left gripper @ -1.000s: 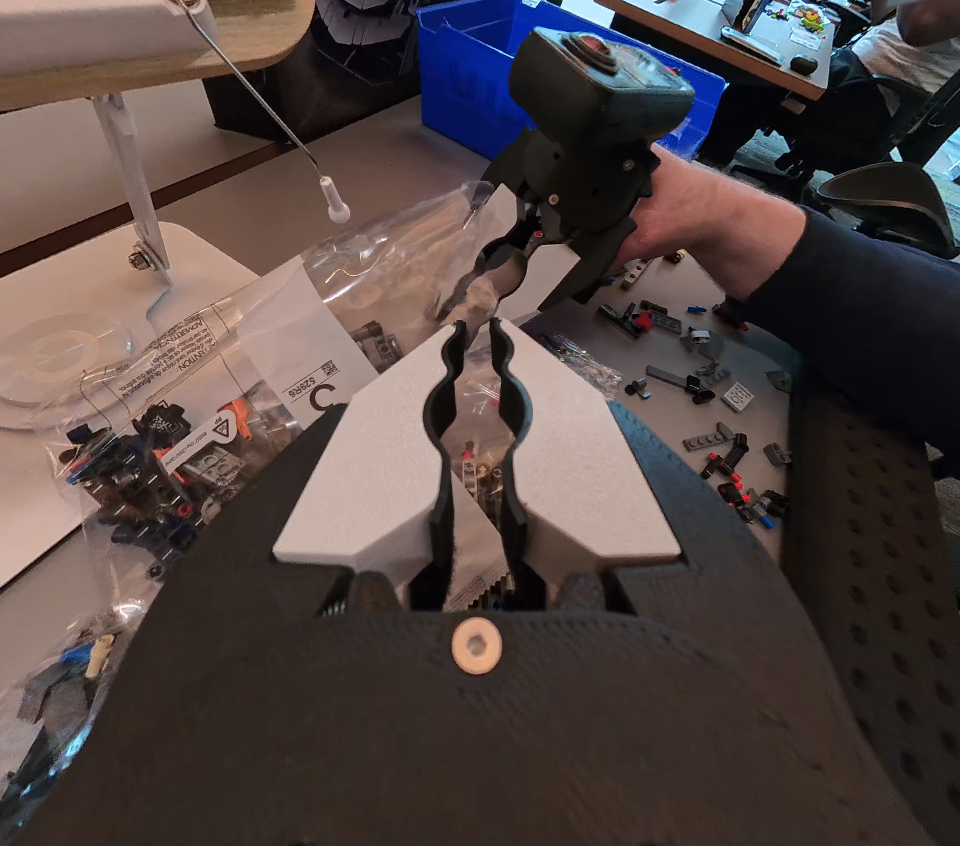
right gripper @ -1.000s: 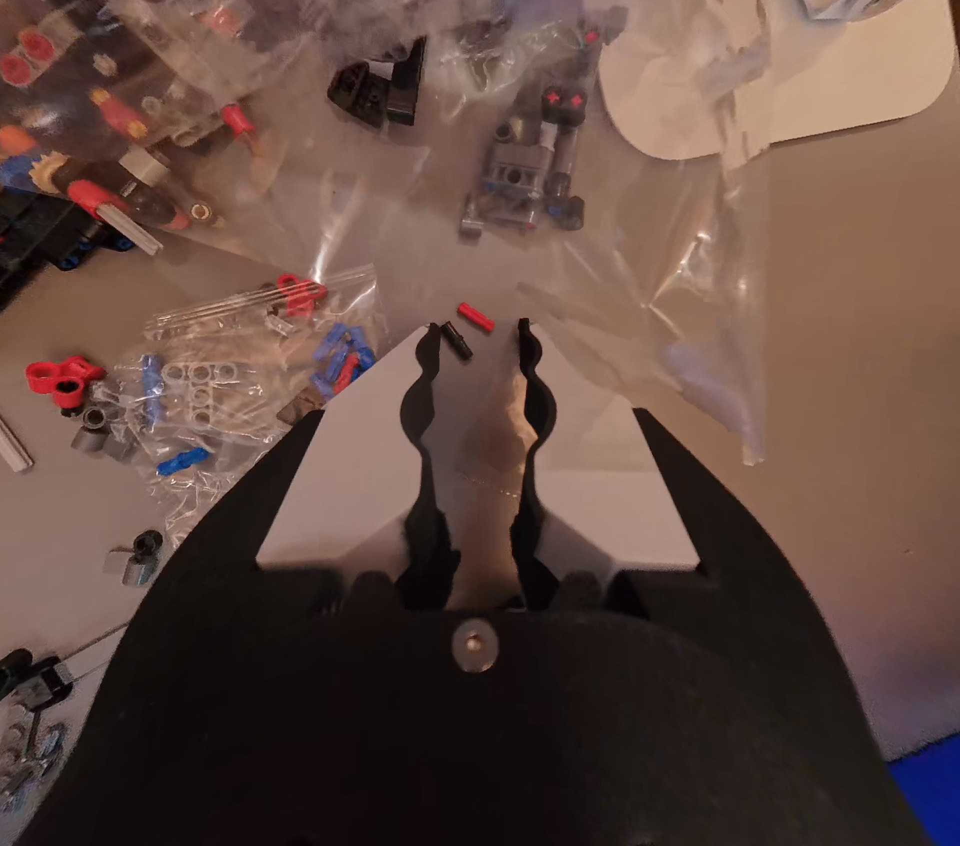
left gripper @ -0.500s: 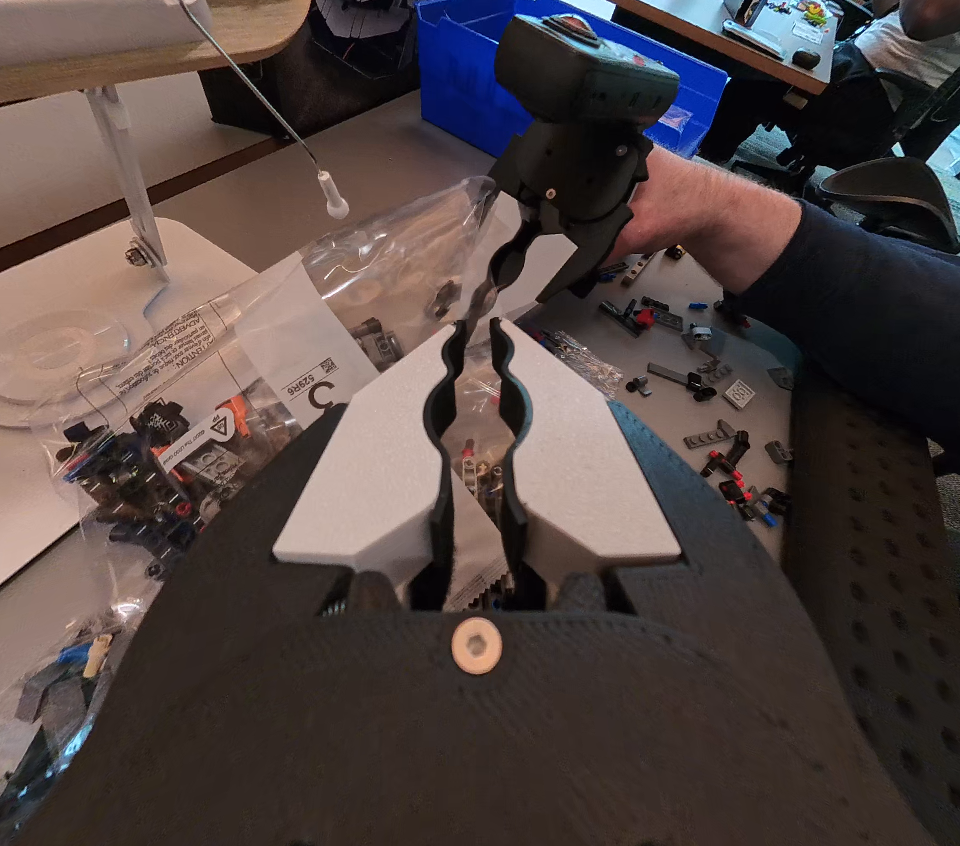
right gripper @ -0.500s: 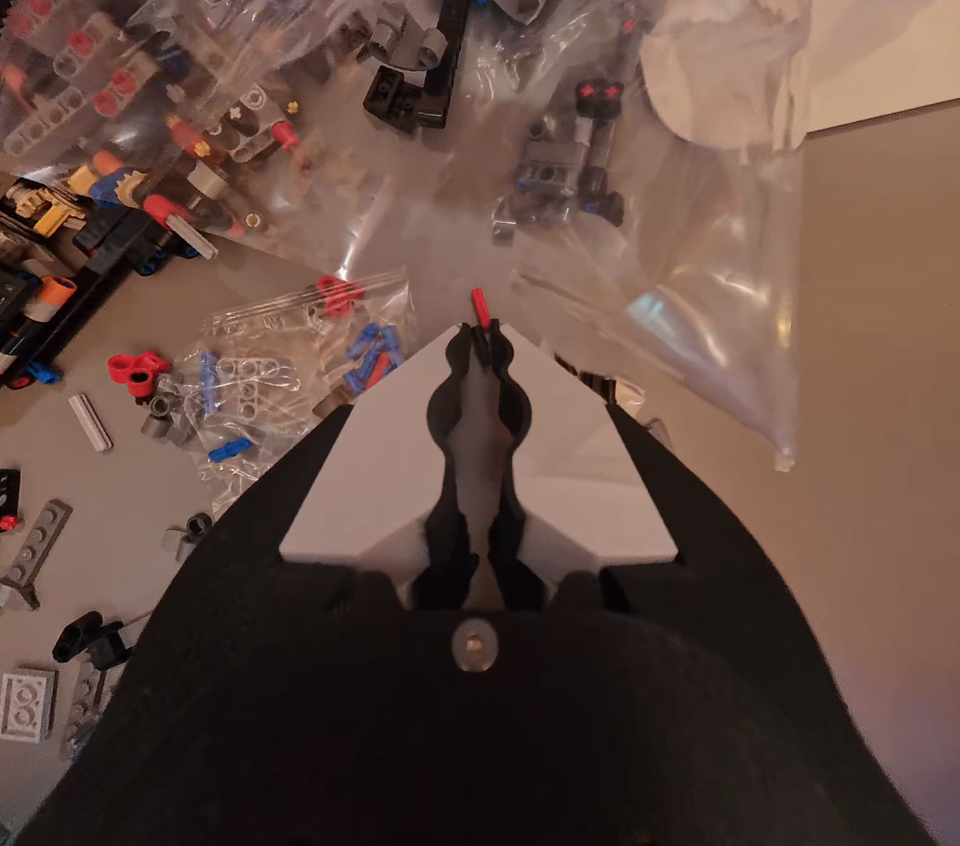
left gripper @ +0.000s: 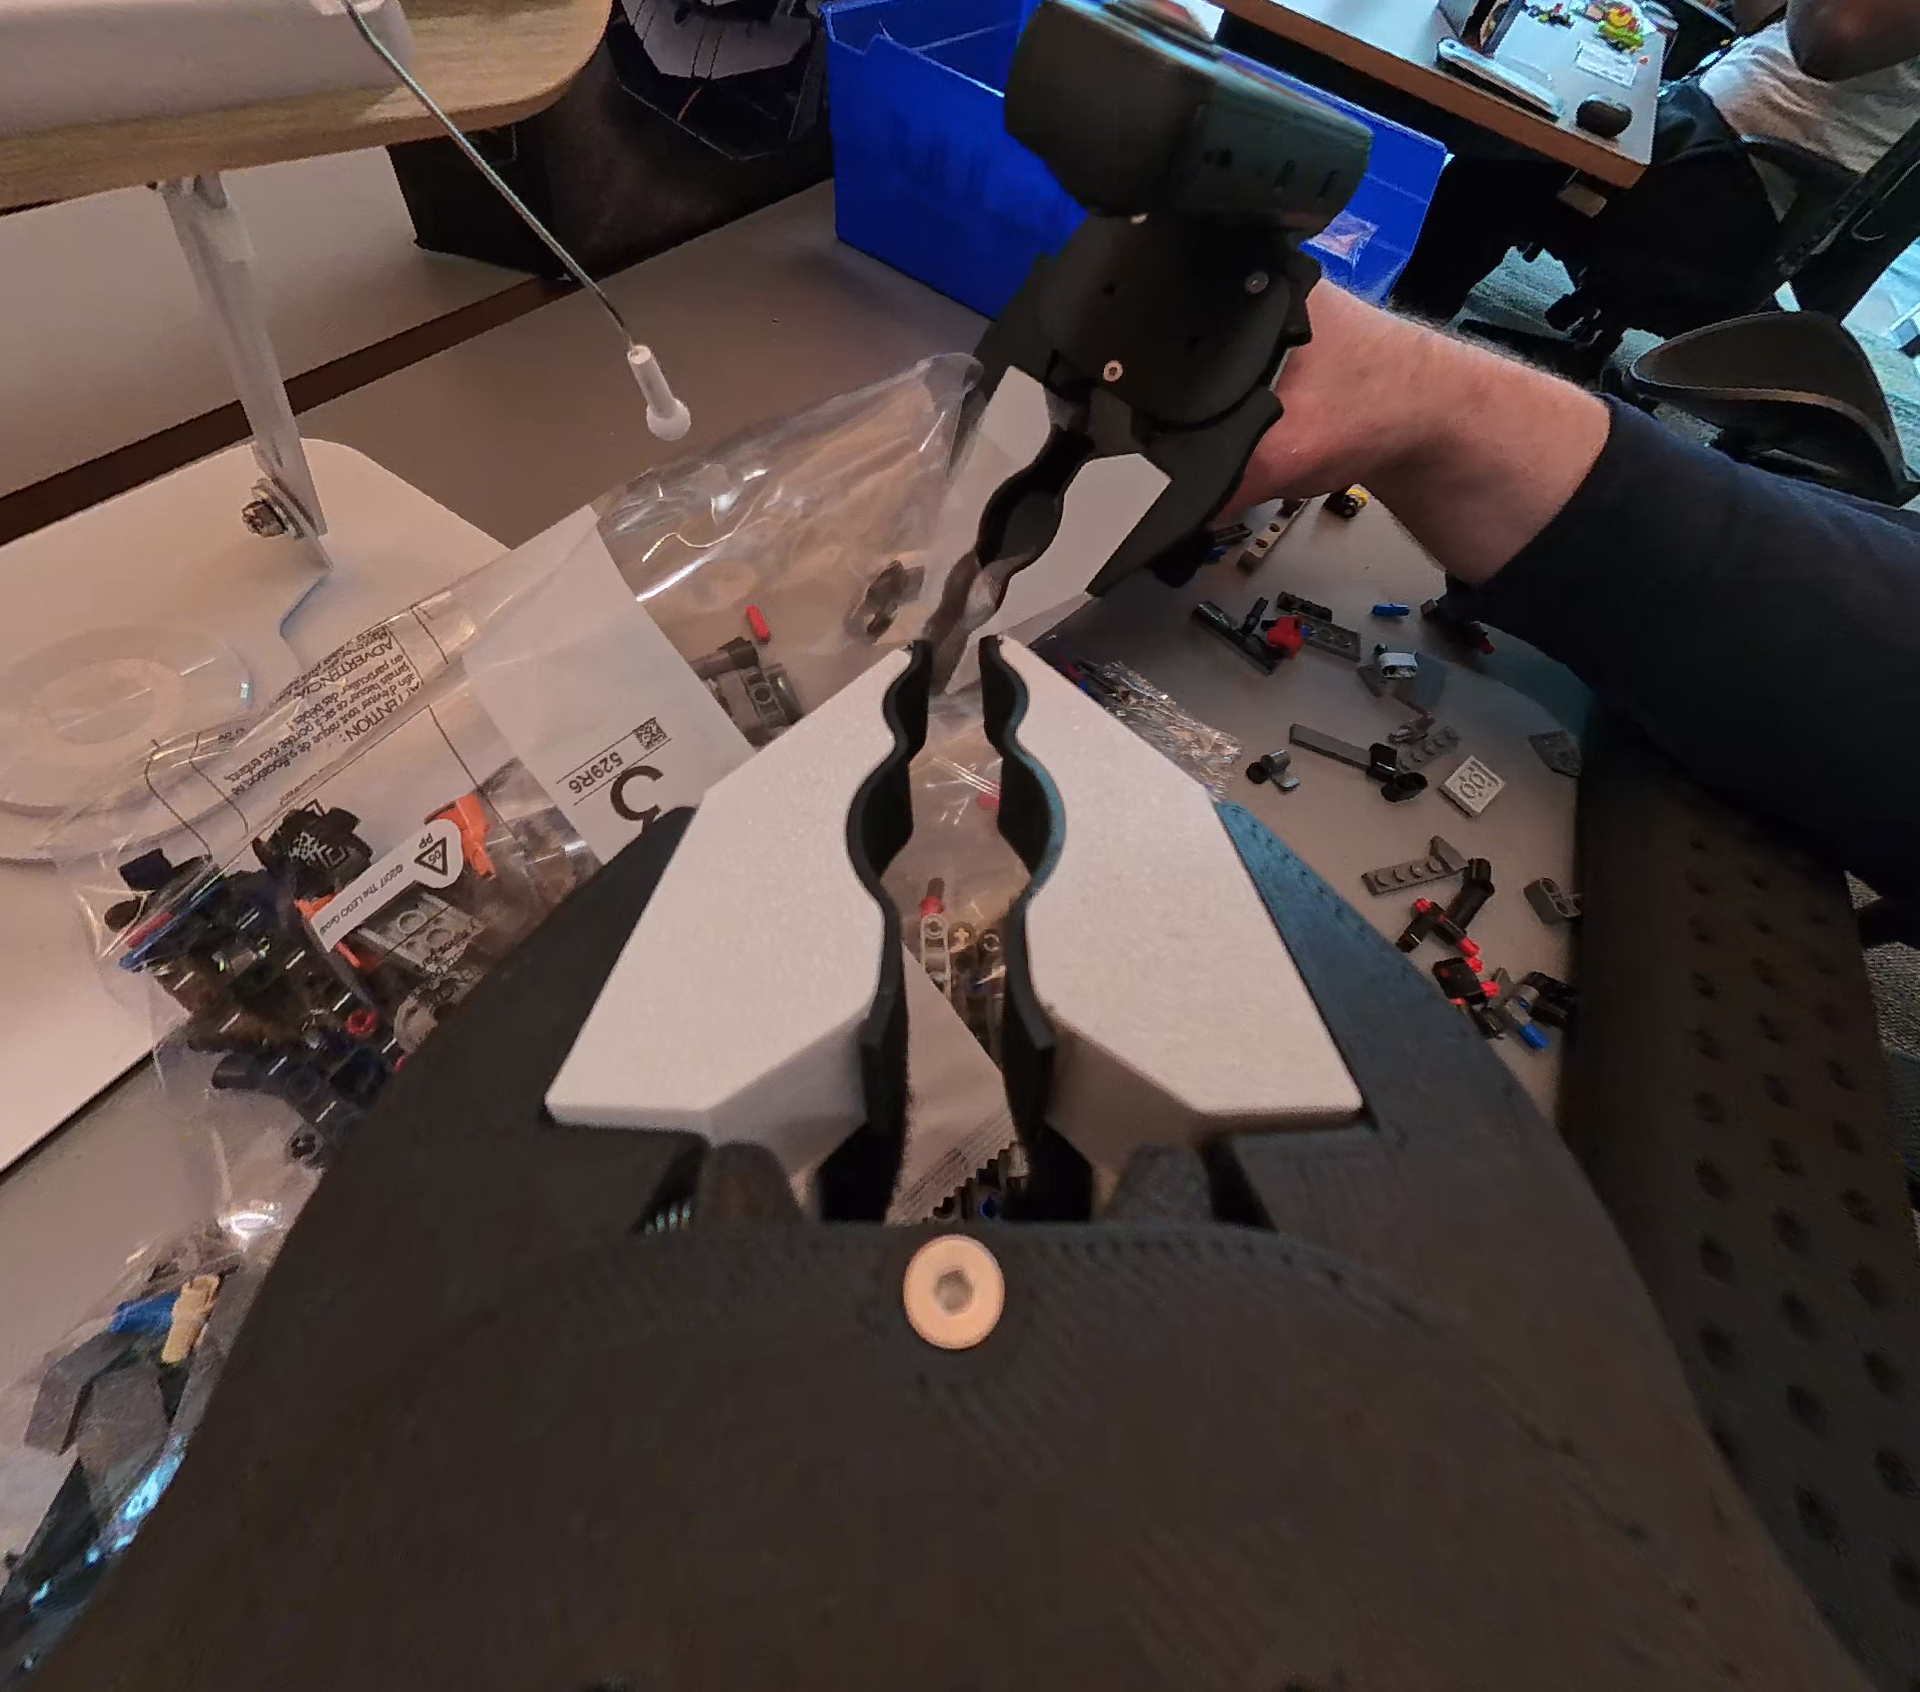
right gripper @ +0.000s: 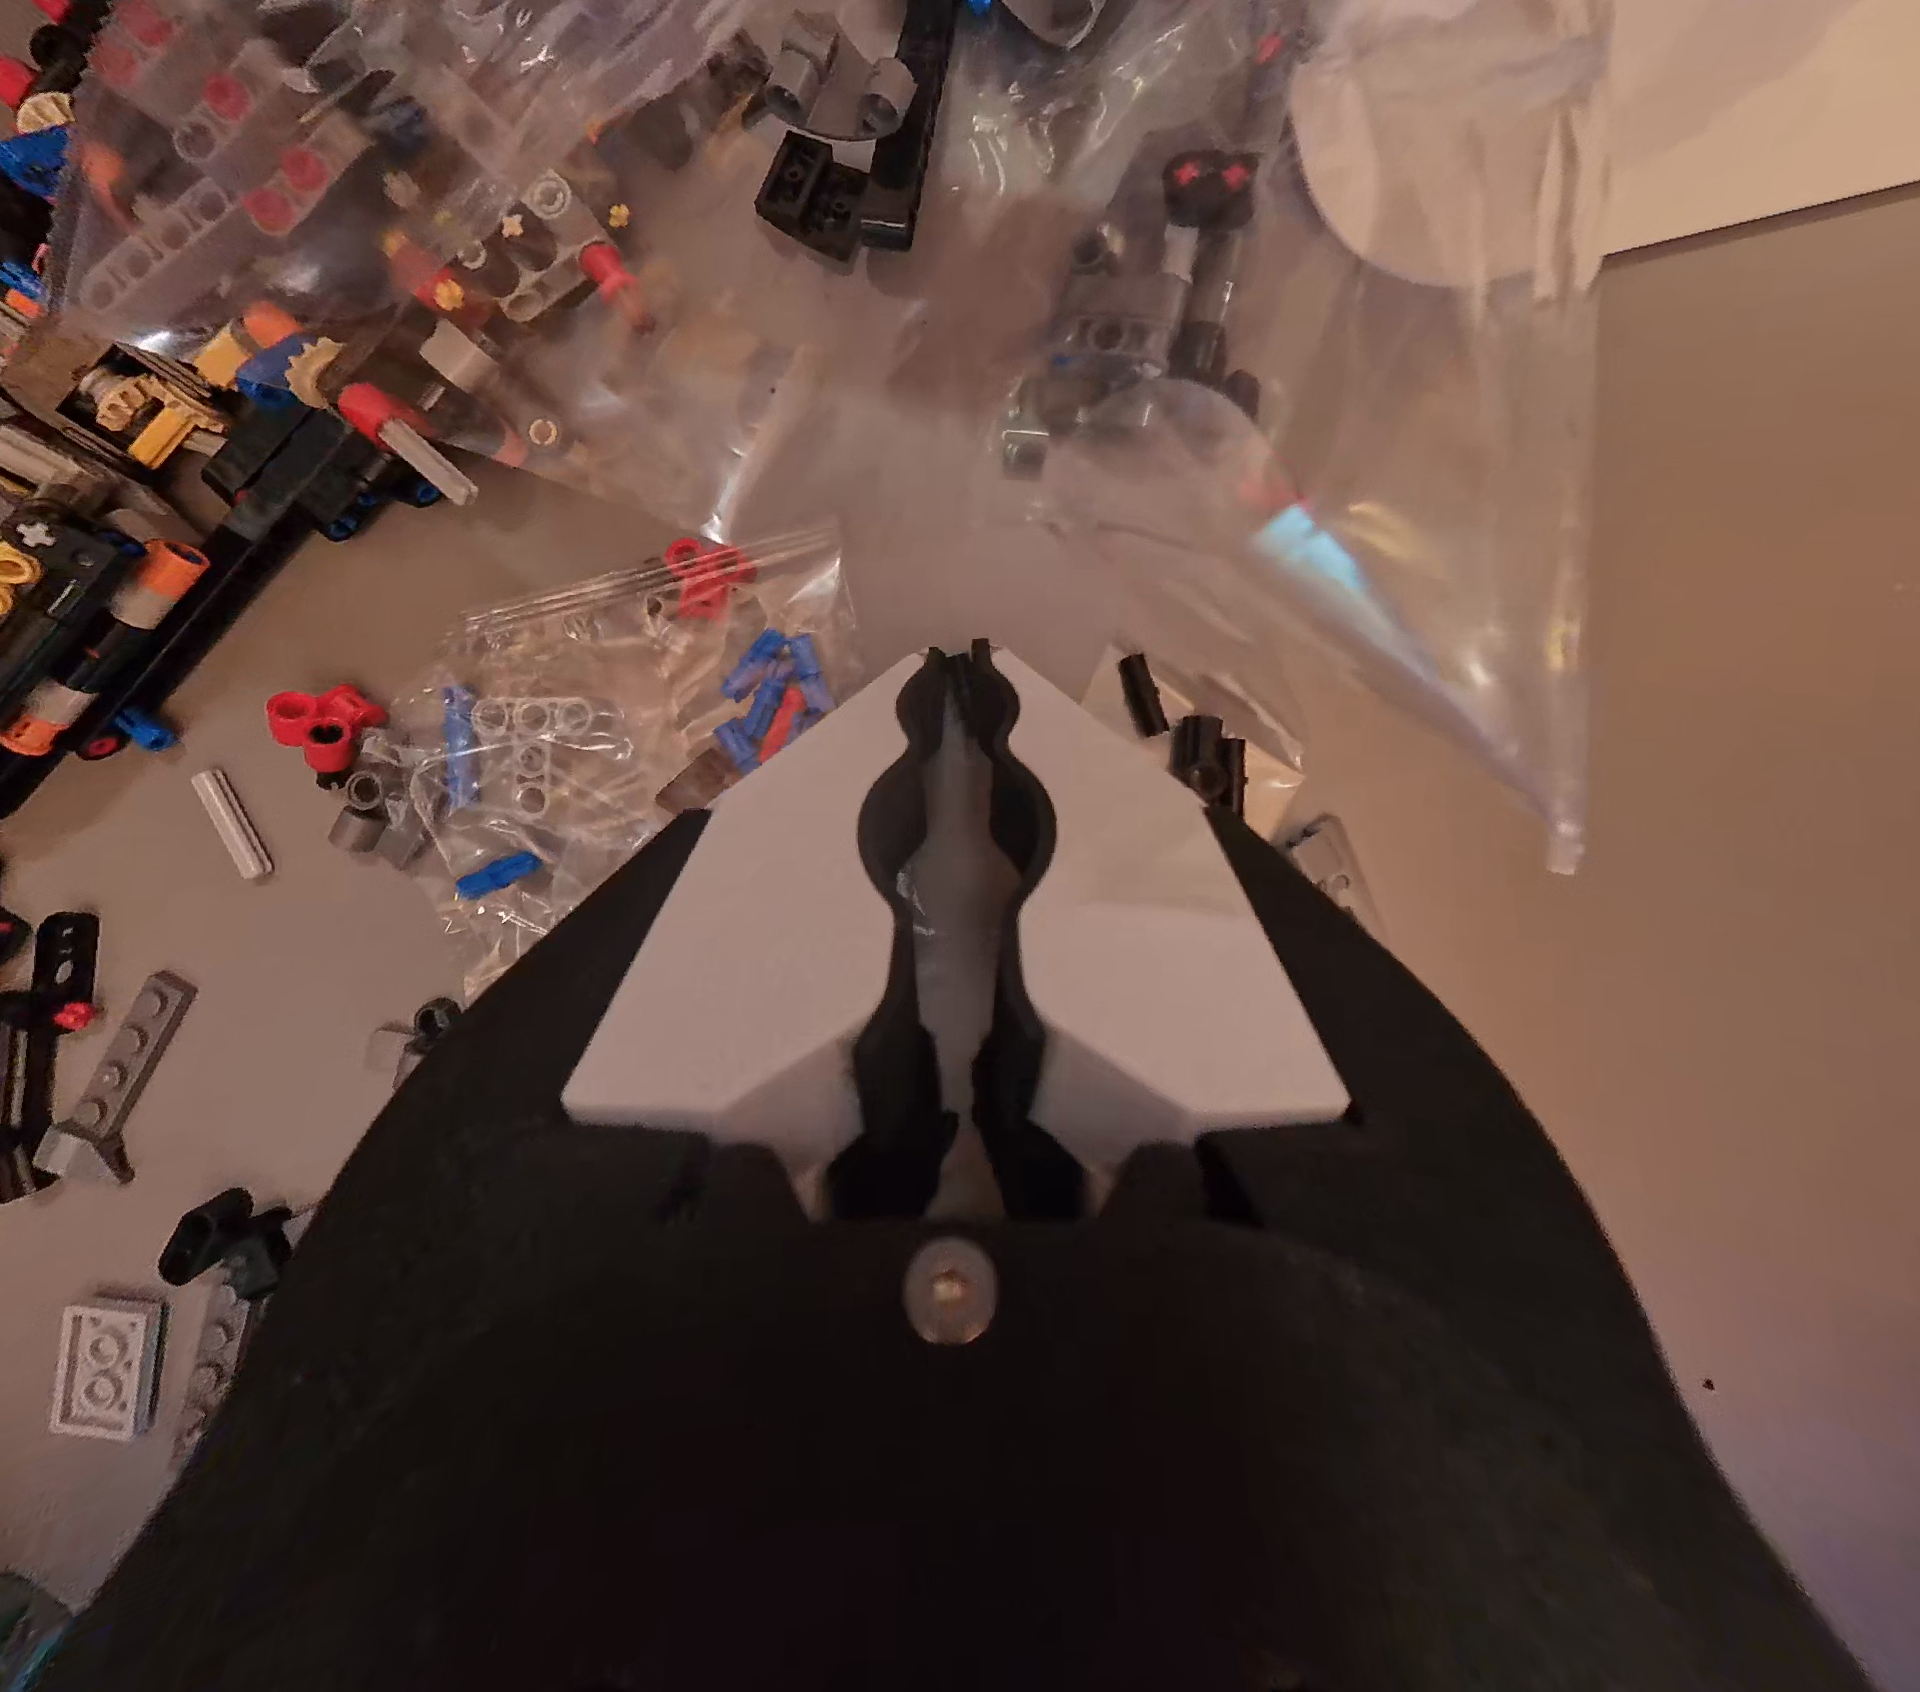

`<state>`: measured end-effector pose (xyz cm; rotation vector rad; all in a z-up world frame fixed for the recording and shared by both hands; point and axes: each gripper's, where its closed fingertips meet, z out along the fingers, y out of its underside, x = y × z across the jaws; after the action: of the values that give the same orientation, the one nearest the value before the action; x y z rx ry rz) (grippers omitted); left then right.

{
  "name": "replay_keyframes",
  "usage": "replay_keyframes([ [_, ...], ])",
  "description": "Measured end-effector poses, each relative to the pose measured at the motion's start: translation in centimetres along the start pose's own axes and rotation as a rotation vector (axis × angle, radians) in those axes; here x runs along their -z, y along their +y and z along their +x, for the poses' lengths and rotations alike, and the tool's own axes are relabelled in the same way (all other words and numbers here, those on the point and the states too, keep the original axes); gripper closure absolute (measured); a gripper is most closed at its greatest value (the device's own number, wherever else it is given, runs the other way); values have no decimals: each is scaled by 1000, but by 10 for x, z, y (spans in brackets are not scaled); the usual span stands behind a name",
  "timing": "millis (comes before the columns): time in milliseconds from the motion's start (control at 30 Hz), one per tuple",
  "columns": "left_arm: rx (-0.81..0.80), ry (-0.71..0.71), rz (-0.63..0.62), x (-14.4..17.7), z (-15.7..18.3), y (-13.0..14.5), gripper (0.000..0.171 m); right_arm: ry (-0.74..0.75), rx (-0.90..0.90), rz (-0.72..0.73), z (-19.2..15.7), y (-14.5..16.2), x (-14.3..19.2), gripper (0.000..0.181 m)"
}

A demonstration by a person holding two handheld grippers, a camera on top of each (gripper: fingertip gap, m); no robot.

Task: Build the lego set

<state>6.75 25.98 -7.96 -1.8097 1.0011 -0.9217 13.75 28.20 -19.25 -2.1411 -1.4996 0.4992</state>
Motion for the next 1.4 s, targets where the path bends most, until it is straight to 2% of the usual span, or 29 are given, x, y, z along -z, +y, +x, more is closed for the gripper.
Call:
replay_keyframes([
  [67,1,5,1,-1,1,0,164,14,-4,16,2,-5,2,172],
  [167,-7,21,-5,-3,5,1,165,25,7,48,1,-16,5,170],
  [300,-73,81,14,-8,28,-5,165,29,21,56,1,-23,1,168],
  [433,-164,84,-64,-23,42,7,165,32,35,72,6,-30,-1,170],
  [567,-202,87,-94,-29,46,13,165,13,21,48,5,-22,-2,170],
  [800,-162,66,-80,-24,36,12,165,96,11,-41,18,-3,0,166],
  [967,-173,54,-101,-27,35,15,165,89,-19,-34,20,-2,-5,161],
  [1067,-175,53,-97,-26,35,14,165,75,-38,-24,20,-2,-6,162],
  [1200,-174,50,-95,-25,34,13,165,41,-60,-9,17,-2,-7,180],
  [1400,-182,43,-97,-24,34,13,165,-7,-44,-22,8,2,-4,180],
])
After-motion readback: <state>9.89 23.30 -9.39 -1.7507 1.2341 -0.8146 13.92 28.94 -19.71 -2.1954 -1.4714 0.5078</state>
